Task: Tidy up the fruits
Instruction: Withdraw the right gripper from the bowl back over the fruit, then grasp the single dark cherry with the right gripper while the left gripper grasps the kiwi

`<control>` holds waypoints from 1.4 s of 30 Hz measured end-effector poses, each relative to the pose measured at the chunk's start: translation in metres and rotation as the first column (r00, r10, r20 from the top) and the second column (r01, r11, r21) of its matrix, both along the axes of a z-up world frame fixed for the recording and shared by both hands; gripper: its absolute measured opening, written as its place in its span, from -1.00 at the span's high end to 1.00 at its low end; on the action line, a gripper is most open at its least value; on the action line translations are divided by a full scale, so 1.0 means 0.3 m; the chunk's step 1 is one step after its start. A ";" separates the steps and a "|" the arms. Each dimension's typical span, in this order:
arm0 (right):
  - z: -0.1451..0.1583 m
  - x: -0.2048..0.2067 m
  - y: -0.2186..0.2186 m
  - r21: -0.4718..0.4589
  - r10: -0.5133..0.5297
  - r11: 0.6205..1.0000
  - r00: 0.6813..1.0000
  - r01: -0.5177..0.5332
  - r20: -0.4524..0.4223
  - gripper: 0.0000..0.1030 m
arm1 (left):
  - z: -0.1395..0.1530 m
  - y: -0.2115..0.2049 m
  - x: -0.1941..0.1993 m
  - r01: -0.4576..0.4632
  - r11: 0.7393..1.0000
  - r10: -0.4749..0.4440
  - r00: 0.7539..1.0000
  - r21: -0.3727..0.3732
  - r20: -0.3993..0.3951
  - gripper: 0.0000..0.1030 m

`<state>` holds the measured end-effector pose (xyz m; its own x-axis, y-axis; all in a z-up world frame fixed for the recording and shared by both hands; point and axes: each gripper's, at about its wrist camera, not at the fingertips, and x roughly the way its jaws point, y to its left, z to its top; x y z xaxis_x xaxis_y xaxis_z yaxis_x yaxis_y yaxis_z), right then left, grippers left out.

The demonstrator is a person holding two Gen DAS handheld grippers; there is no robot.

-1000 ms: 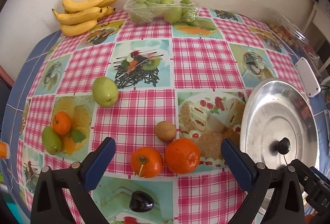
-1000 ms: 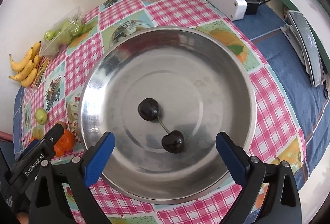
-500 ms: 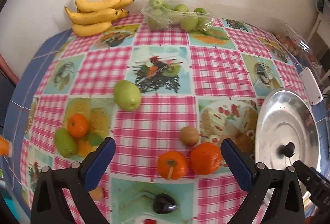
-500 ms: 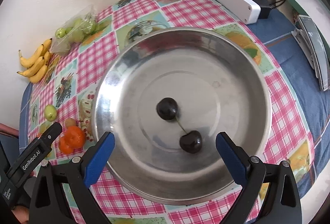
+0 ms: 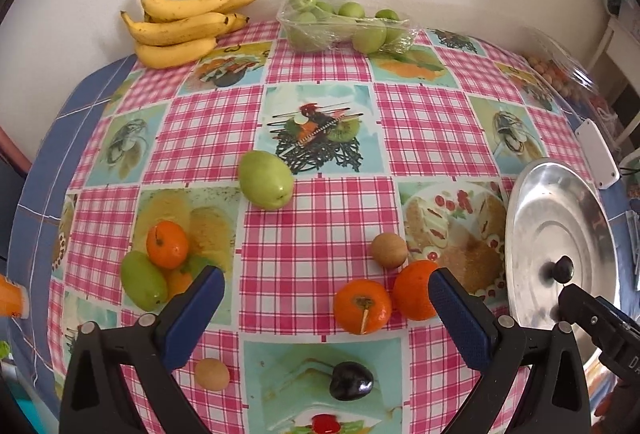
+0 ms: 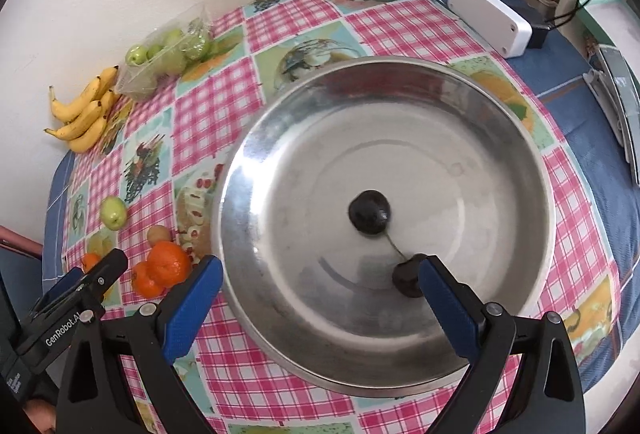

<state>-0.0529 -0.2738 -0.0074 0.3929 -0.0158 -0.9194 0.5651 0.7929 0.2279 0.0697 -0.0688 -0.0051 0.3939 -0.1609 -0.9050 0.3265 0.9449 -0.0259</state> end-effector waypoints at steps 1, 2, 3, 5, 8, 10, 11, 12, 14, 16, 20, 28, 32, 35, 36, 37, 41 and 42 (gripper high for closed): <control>0.002 0.005 0.007 -0.007 0.003 1.000 1.000 -0.003 0.000 -0.91 | 0.002 0.007 0.003 -0.007 1.000 0.007 1.000 0.000 0.000 -1.00; 0.006 0.008 0.014 -0.014 0.005 1.000 1.000 -0.005 0.003 -0.91 | 0.004 0.016 0.007 -0.018 1.000 0.018 1.000 0.000 0.001 -1.00; 0.009 0.012 0.019 -0.016 0.007 1.000 1.000 -0.007 0.007 -0.91 | 0.006 0.027 0.013 -0.034 0.999 0.034 0.999 -0.002 0.003 -1.00; 0.013 0.019 0.033 -0.014 0.012 1.000 1.000 -0.012 0.013 -0.91 | 0.011 0.051 0.023 -0.061 0.998 0.061 0.998 -0.018 0.006 -1.00; 0.019 0.032 0.058 -0.025 0.028 0.999 1.000 -0.027 0.011 -0.91 | 0.021 0.092 0.040 -0.098 0.994 0.098 0.995 -0.049 0.009 -0.99; 0.023 0.043 0.074 -0.032 0.036 0.999 0.999 -0.036 0.011 -0.91 | 0.030 0.124 0.054 -0.129 0.990 0.130 0.991 -0.057 0.017 -0.99; 0.026 0.049 0.083 -0.033 0.040 0.999 0.999 -0.040 0.013 -0.91 | 0.033 0.136 0.060 -0.141 0.988 0.142 0.990 -0.056 0.018 -0.99; 0.028 0.054 0.090 -0.033 0.044 0.998 0.999 -0.044 0.016 -0.91 | 0.035 0.153 0.068 -0.160 0.986 0.161 0.987 -0.050 0.018 -0.99; 0.033 0.065 0.110 -0.033 0.058 0.998 0.998 -0.057 0.025 -0.91 | 0.039 0.182 0.077 -0.192 0.981 0.193 0.981 -0.043 0.022 -0.98; 0.038 0.074 0.133 -0.035 0.074 0.997 0.997 -0.073 0.029 -0.91 | 0.039 0.215 0.088 -0.216 0.975 0.217 0.976 -0.050 0.011 -0.98; 0.042 0.100 0.189 -0.042 0.113 0.993 0.993 -0.111 0.031 -0.91 | 0.037 0.264 0.098 -0.245 0.970 0.245 0.970 -0.010 0.008 -0.98; 0.035 0.155 0.307 -0.025 0.197 0.980 0.980 -0.196 0.028 -0.91 | 0.040 0.377 0.109 -0.284 0.959 0.284 0.959 -0.013 -0.007 -1.00; 0.017 0.176 0.363 -0.004 0.240 0.971 0.971 -0.240 0.009 -0.91 | 0.040 0.426 0.103 -0.297 0.954 0.296 0.955 -0.046 -0.029 -1.00; 0.005 0.181 0.394 0.008 0.267 0.964 0.964 -0.267 -0.006 -0.91 | 0.025 0.450 0.094 -0.304 0.950 0.299 0.952 -0.076 -0.064 -1.00; 0.001 0.183 0.404 0.008 0.271 0.963 0.963 -0.271 -0.013 -0.91 | 0.016 0.453 0.090 -0.304 0.949 0.298 0.951 -0.083 -0.079 -1.00; -0.006 0.183 0.415 0.012 0.277 0.961 0.961 -0.277 -0.022 -0.91 | 0.006 0.455 0.085 -0.302 0.949 0.294 0.951 -0.084 -0.093 -1.00; -0.037 0.182 0.449 0.039 0.305 0.952 0.951 -0.303 -0.052 -0.91 | -0.043 0.438 0.061 -0.284 0.957 0.274 0.952 -0.061 -0.134 -1.00; -0.046 0.182 0.461 0.045 0.313 0.949 0.948 -0.311 -0.060 -0.91 | -0.052 0.433 0.058 -0.279 0.959 0.269 0.953 -0.056 -0.139 -1.00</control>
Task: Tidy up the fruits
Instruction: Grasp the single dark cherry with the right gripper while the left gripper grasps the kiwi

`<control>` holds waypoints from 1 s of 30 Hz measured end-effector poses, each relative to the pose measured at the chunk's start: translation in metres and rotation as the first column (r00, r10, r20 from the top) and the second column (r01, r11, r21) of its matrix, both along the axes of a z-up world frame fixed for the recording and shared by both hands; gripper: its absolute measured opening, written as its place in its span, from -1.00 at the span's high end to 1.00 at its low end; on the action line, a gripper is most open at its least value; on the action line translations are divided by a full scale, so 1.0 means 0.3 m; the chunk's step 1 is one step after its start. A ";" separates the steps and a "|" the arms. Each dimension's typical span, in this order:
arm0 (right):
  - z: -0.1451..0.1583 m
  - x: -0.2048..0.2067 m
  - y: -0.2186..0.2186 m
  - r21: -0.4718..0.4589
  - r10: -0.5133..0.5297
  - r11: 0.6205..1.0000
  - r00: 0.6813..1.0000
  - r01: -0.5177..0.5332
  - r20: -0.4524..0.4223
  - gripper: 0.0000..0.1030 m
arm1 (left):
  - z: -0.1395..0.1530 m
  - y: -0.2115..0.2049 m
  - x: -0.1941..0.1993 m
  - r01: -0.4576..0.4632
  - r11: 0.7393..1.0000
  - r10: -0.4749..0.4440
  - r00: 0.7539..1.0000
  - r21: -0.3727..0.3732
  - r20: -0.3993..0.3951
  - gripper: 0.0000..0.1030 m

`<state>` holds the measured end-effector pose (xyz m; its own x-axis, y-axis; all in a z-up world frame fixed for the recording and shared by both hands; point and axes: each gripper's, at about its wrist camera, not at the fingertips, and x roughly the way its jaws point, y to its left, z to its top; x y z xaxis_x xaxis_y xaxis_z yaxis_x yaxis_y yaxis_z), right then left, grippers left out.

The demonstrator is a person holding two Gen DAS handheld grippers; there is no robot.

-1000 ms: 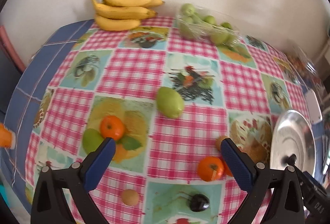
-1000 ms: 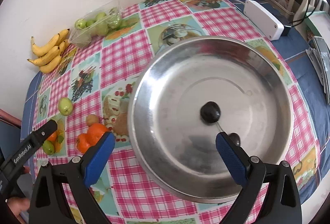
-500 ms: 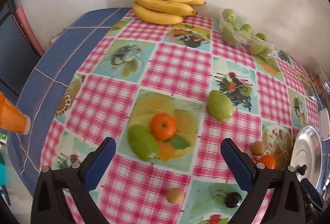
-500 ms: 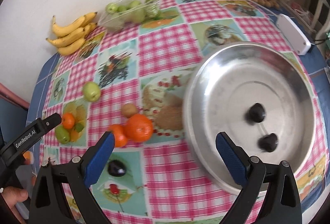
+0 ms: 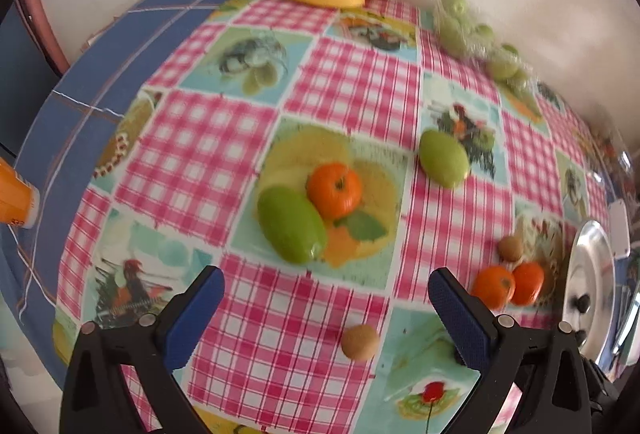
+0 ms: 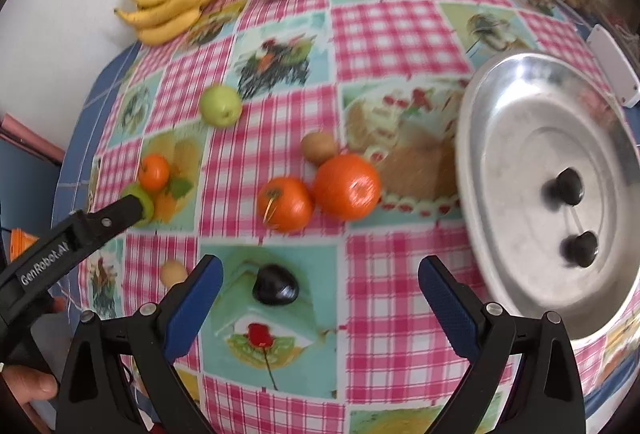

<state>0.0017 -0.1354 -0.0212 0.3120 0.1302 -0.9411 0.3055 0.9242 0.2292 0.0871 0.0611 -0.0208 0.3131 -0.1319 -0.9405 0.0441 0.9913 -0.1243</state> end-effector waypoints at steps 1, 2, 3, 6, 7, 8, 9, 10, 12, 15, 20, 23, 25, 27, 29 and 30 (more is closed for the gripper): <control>-0.006 0.000 0.010 0.001 0.008 1.000 1.000 -0.008 -0.008 -0.90 | -0.011 -0.004 -0.003 0.006 1.000 -0.006 1.000 0.003 -0.008 -1.00; -0.011 0.001 0.024 -0.002 0.018 1.000 1.000 -0.018 -0.015 -0.90 | -0.022 -0.010 -0.008 0.013 1.000 -0.013 1.000 0.002 -0.018 -1.00; -0.019 0.002 0.035 -0.007 0.031 1.000 0.999 -0.031 -0.022 -0.90 | -0.030 -0.012 -0.010 0.016 1.000 -0.016 1.000 -0.004 -0.025 -1.00; -0.039 0.006 0.069 -0.024 0.060 0.998 0.997 -0.061 -0.045 -0.90 | -0.060 -0.019 -0.013 0.012 1.000 -0.013 0.999 -0.016 -0.046 -1.00; -0.045 0.006 0.076 -0.029 0.067 0.997 0.996 -0.068 -0.051 -0.89 | -0.067 -0.020 -0.016 0.010 1.000 -0.010 0.999 -0.010 -0.050 -1.00; -0.051 0.007 0.084 -0.035 0.072 0.997 0.996 -0.075 -0.056 -0.86 | -0.073 -0.021 -0.017 0.009 1.000 -0.010 0.999 -0.006 -0.053 -1.00; -0.055 0.007 0.087 -0.040 0.077 0.996 0.995 -0.080 -0.061 -0.83 | -0.077 -0.021 -0.018 0.008 1.000 -0.008 0.998 -0.002 -0.056 -1.00; -0.063 0.012 0.097 -0.045 0.085 0.995 0.994 -0.088 -0.068 -0.76 | -0.083 -0.023 -0.021 0.006 1.000 -0.006 0.998 -0.001 -0.063 -1.00; -0.077 0.011 0.110 -0.051 0.099 0.993 0.992 -0.104 -0.084 -0.70 | -0.094 -0.032 -0.023 0.009 1.000 -0.009 0.997 -0.003 -0.073 -1.00; -0.091 0.021 0.130 -0.058 0.116 0.991 0.989 -0.122 -0.096 -0.61 | -0.103 -0.054 -0.028 0.039 0.999 -0.038 0.995 0.003 -0.090 -1.00; -0.090 0.024 0.165 -0.091 0.149 0.983 0.984 -0.158 -0.094 -0.40 | -0.114 -0.066 -0.029 0.043 0.999 -0.041 0.994 0.017 -0.103 -1.00; -0.089 0.028 0.175 -0.100 0.158 0.981 0.983 -0.167 -0.090 -0.17 | -0.112 -0.063 -0.032 0.041 0.999 -0.041 0.993 0.001 -0.110 -0.97; -0.085 0.028 0.175 -0.100 0.156 0.981 0.984 -0.165 -0.085 0.02 | -0.107 -0.062 -0.037 0.047 0.999 -0.048 0.993 -0.013 -0.109 -0.84; -0.081 0.026 0.168 -0.095 0.153 0.983 0.985 -0.160 -0.082 0.15 | -0.103 -0.064 -0.042 0.050 0.998 -0.053 0.992 -0.032 -0.113 -0.71; -0.079 0.025 0.163 -0.080 0.152 0.984 0.985 -0.158 -0.078 0.30 | -0.103 -0.064 -0.047 0.055 0.998 -0.060 0.991 -0.044 -0.122 -0.62; -0.078 0.025 0.162 -0.067 0.154 0.985 0.985 -0.159 -0.075 0.34 | -0.105 -0.065 -0.050 0.057 0.997 -0.063 0.990 -0.051 -0.126 -0.51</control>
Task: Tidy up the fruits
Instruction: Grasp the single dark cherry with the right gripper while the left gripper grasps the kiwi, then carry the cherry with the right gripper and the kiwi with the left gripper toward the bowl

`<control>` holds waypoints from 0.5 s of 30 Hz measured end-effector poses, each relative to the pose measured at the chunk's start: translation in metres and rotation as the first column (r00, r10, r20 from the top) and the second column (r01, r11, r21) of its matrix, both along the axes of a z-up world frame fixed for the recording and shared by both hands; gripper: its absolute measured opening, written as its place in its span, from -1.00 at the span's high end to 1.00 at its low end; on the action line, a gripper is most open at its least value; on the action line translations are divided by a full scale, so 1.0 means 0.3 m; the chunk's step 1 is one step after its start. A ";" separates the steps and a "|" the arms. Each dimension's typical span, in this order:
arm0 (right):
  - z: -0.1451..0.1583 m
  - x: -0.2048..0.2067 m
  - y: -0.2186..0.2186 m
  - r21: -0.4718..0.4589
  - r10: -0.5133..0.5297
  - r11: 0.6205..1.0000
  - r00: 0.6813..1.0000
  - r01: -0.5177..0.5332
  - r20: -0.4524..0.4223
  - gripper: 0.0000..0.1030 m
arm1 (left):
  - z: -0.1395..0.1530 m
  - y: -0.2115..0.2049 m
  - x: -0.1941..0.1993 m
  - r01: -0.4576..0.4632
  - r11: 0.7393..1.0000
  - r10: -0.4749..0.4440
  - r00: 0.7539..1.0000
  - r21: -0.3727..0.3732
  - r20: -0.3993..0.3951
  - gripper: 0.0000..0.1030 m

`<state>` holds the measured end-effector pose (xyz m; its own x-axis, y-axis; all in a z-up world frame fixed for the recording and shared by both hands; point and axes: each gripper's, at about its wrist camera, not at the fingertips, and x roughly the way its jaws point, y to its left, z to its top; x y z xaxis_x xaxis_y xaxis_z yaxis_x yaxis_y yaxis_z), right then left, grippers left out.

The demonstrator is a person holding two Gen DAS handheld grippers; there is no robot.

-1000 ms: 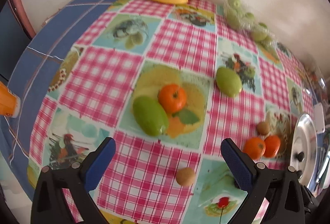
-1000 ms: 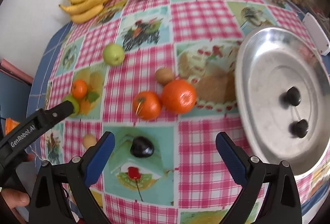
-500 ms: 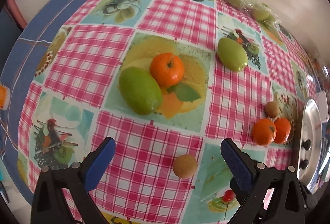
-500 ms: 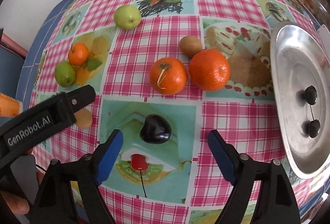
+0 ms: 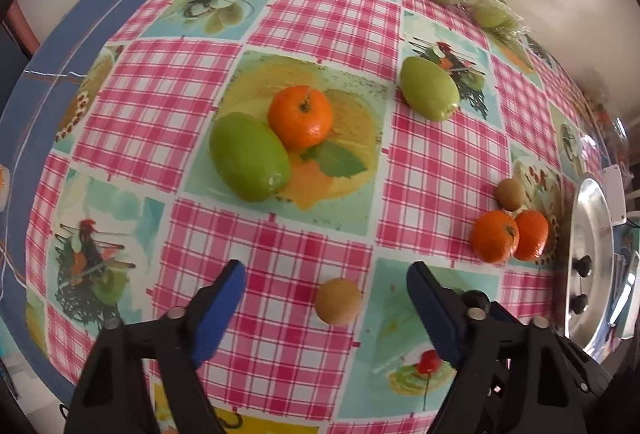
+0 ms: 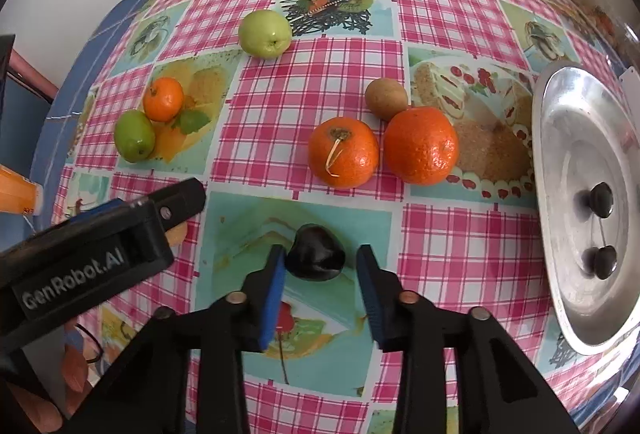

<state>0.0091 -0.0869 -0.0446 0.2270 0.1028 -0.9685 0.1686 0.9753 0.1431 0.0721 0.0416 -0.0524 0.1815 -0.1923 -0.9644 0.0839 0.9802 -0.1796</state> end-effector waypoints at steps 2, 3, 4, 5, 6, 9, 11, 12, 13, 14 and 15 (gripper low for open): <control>0.007 -0.006 -0.005 0.001 0.004 1.000 1.000 -0.004 0.001 0.39 | -0.003 0.001 -0.008 -0.003 1.000 0.003 1.000 -0.021 -0.015 -0.32; 0.007 -0.006 -0.004 0.000 0.004 1.000 1.000 -0.004 0.001 0.39 | -0.003 0.003 -0.010 -0.004 1.000 0.003 1.000 -0.029 -0.021 -0.16; 0.006 -0.003 -0.004 0.002 0.002 1.000 1.000 -0.002 0.001 0.39 | -0.005 0.004 -0.012 -0.005 0.999 0.004 1.000 -0.037 -0.028 0.02; 0.006 -0.003 -0.004 0.003 -0.001 1.000 1.000 0.001 0.001 0.39 | -0.006 0.004 -0.015 -0.006 0.999 0.004 0.999 -0.043 -0.033 0.12; 0.006 -0.003 -0.005 0.004 -0.003 1.000 1.000 0.003 0.001 0.39 | -0.006 0.005 -0.018 -0.004 0.999 0.003 0.999 -0.047 -0.034 0.30; 0.012 -0.007 -0.014 0.014 -0.008 1.000 1.000 0.008 0.008 0.40 | 0.003 0.001 -0.024 0.003 0.998 -0.005 1.000 -0.061 -0.024 0.50; 0.023 -0.009 -0.019 0.021 -0.015 1.000 1.000 0.015 0.018 0.40 | 0.018 0.004 -0.029 0.006 0.997 -0.007 1.000 -0.073 -0.012 0.50; 0.030 -0.011 -0.024 0.025 -0.018 1.000 1.000 0.018 0.024 0.40 | 0.029 0.009 -0.026 0.007 0.997 -0.007 1.000 -0.077 -0.004 0.50; 0.038 -0.013 -0.030 0.031 -0.023 0.999 0.999 0.022 0.031 0.40 | 0.040 0.010 -0.027 0.004 0.997 -0.004 1.000 -0.081 0.008 0.50; 0.049 -0.014 -0.037 0.039 -0.029 0.999 0.999 0.027 0.040 0.40 | 0.048 0.013 -0.027 0.002 0.997 -0.001 1.000 -0.083 0.016 0.50; 0.057 -0.015 -0.042 0.043 -0.032 0.999 0.998 0.030 0.047 0.40 | 0.056 0.018 -0.015 0.002 0.996 0.000 1.000 -0.085 0.019 0.50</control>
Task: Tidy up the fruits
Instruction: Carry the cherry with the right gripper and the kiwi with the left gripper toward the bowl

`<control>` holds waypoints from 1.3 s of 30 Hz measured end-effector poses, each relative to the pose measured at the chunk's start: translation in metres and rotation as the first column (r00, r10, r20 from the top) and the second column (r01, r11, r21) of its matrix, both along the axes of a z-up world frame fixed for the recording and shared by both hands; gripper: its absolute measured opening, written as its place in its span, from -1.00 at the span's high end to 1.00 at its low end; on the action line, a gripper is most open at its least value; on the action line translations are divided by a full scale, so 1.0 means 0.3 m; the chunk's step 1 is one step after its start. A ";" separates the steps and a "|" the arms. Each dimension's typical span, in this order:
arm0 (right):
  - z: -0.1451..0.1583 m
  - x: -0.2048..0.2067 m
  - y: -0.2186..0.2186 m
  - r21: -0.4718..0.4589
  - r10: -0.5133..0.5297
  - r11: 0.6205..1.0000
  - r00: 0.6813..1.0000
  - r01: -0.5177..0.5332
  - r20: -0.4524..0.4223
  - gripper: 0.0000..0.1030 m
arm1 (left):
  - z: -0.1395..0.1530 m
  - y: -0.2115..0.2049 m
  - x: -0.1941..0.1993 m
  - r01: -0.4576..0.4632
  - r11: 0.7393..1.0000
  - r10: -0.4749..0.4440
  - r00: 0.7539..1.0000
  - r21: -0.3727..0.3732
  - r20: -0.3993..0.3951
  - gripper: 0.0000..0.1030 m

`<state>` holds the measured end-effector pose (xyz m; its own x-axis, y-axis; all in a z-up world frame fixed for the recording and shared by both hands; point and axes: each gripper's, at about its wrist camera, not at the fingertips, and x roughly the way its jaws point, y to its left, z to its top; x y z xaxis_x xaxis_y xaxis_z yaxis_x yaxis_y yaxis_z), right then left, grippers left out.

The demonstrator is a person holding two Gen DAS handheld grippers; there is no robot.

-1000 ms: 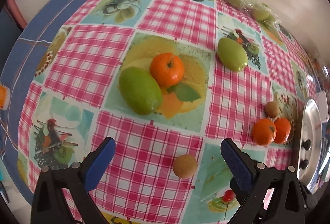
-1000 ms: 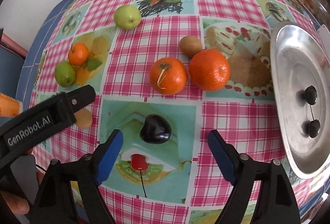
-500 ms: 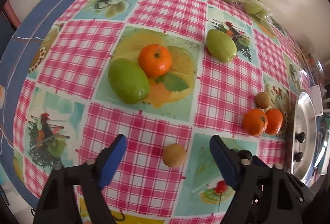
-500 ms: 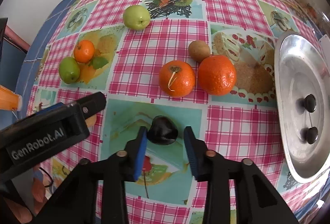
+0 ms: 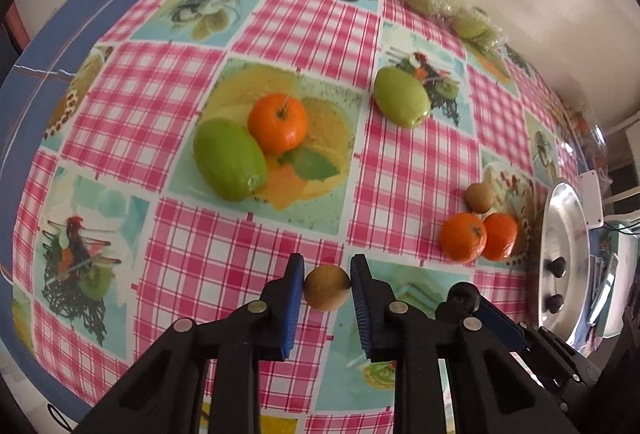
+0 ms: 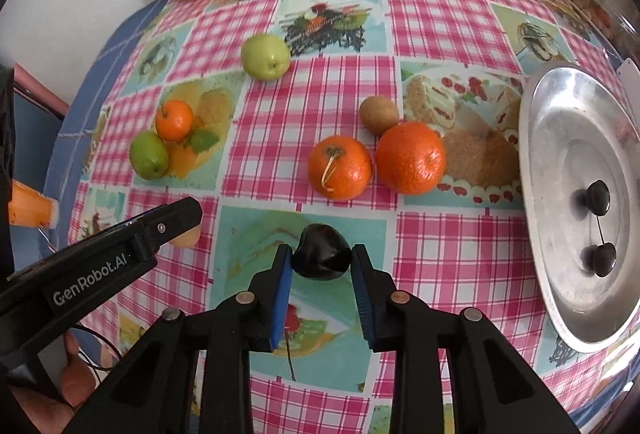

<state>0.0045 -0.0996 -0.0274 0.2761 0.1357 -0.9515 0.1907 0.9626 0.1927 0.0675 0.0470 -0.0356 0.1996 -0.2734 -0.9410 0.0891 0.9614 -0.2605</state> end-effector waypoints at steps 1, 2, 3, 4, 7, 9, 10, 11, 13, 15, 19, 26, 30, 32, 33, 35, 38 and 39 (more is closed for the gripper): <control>0.010 -0.002 -0.005 0.005 -0.004 1.000 1.000 0.004 0.009 0.40 | 0.009 0.003 0.003 -0.002 1.000 0.002 1.000 -0.002 0.006 0.50; 0.020 -0.003 -0.009 0.010 -0.008 1.000 1.000 0.007 0.019 0.40 | 0.016 0.005 0.004 -0.004 1.000 0.004 1.000 -0.007 0.012 0.50; 0.027 -0.006 -0.013 0.014 -0.010 1.000 1.000 0.010 0.026 0.40 | 0.023 0.007 0.004 -0.006 1.000 0.006 1.000 -0.012 0.017 0.50; 0.036 -0.005 -0.018 0.019 -0.013 1.000 0.999 0.013 0.033 0.40 | 0.032 0.010 0.003 -0.009 1.000 0.009 1.000 -0.015 0.024 0.50; 0.061 -0.008 -0.029 0.031 -0.023 0.999 0.998 0.021 0.054 0.40 | 0.059 0.015 0.002 -0.012 1.000 0.013 0.999 -0.014 0.050 0.50; 0.072 -0.014 -0.039 0.031 -0.026 0.999 0.998 0.025 0.061 0.40 | 0.066 0.013 -0.001 -0.012 1.000 0.012 0.998 -0.013 0.058 0.50; 0.074 -0.016 -0.042 0.031 -0.028 0.999 0.998 0.026 0.061 0.40 | 0.070 0.010 -0.001 -0.011 1.000 0.012 0.998 -0.013 0.062 0.50; 0.075 -0.018 -0.045 0.031 -0.029 0.999 0.998 0.027 0.059 0.40 | 0.073 0.008 -0.001 -0.011 1.000 0.012 0.998 -0.014 0.065 0.50; 0.071 -0.020 -0.050 0.031 -0.030 0.999 0.998 0.028 0.051 0.40 | 0.078 0.008 -0.001 -0.010 1.000 0.010 0.998 -0.012 0.069 0.50; 0.065 -0.020 -0.047 0.028 -0.030 0.999 0.998 0.029 0.048 0.40 | 0.080 -0.001 0.002 -0.011 1.000 0.011 0.997 -0.006 0.076 0.50; 0.074 -0.021 -0.055 0.027 -0.032 0.999 0.998 0.030 0.054 0.40 | 0.092 -0.018 0.003 -0.009 1.000 0.008 0.995 0.011 0.098 0.50; 0.117 -0.004 -0.097 0.028 -0.050 0.998 0.996 0.049 0.069 0.40 | 0.117 -0.073 0.029 -0.008 1.000 0.005 0.991 0.027 0.133 0.50; 0.141 0.025 -0.135 -0.001 -0.070 0.998 0.995 0.070 0.071 0.40 | 0.122 -0.125 0.047 0.013 0.999 -0.020 0.989 0.047 0.146 0.50; 0.150 0.041 -0.156 -0.002 -0.076 0.997 0.995 0.077 0.071 0.40 | 0.126 -0.154 0.063 0.017 0.998 -0.026 0.988 0.058 0.153 0.50; 0.153 0.047 -0.166 -0.001 -0.082 0.997 0.994 0.082 0.072 0.40 | 0.127 -0.162 0.066 0.018 0.998 -0.027 0.987 0.060 0.157 0.50; 0.163 0.057 -0.190 0.000 -0.093 0.996 0.993 0.093 0.074 0.40 | 0.131 -0.189 0.078 0.022 0.997 -0.034 0.986 0.072 0.166 0.50; 0.178 0.056 -0.224 -0.007 -0.109 0.994 0.991 0.110 0.084 0.40 | 0.136 -0.227 0.090 0.037 0.996 -0.051 0.983 0.083 0.174 0.50; 0.182 0.055 -0.233 -0.010 -0.116 0.993 0.990 0.117 0.085 0.40 | 0.137 -0.237 0.091 0.041 0.996 -0.056 0.983 0.085 0.175 0.50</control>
<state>0.0210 -0.1696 0.0271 0.3686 0.0843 -0.9258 0.2855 0.9375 0.1990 0.0949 -0.0241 0.0054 0.3534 -0.2117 -0.9112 0.1739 0.9720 -0.1583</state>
